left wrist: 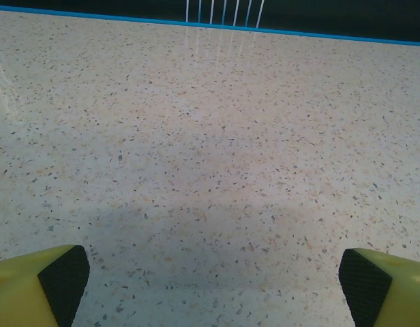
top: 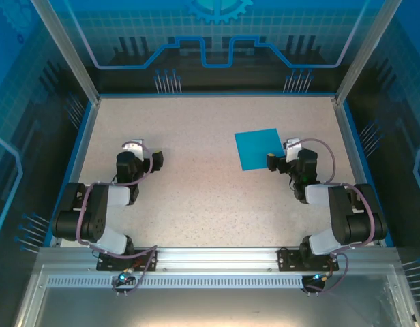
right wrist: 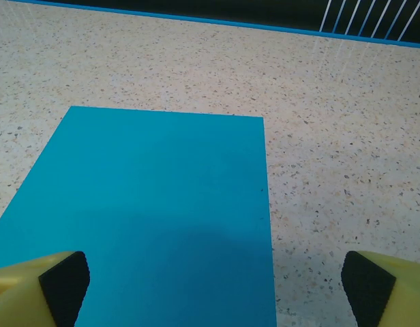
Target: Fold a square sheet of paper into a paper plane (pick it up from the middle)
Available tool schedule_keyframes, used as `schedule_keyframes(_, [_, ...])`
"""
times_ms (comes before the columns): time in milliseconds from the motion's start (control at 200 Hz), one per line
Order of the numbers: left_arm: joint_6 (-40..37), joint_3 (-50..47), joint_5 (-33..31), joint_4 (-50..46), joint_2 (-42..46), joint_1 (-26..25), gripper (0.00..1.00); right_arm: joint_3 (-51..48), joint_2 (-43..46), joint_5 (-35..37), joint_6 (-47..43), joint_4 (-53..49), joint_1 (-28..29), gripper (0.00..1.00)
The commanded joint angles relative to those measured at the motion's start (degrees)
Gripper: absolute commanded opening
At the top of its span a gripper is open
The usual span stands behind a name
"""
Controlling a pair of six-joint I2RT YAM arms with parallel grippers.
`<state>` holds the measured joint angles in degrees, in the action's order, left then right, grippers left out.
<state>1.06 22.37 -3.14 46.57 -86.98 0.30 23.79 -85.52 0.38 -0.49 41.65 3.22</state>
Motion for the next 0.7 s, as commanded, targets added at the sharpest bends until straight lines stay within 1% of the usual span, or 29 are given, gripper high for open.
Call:
schedule_keyframes(0, [-1.1, 1.0, 0.5, 0.4, -0.3, -0.3, 0.98, 0.9, -0.7, -0.4, -0.5, 1.5, -0.7, 1.0])
schedule_keyframes(695, [-1.1, 0.8, 1.2, 0.6, -0.2, -0.2, 0.98, 0.9, -0.7, -0.6, -0.5, 1.4, -0.8, 1.0])
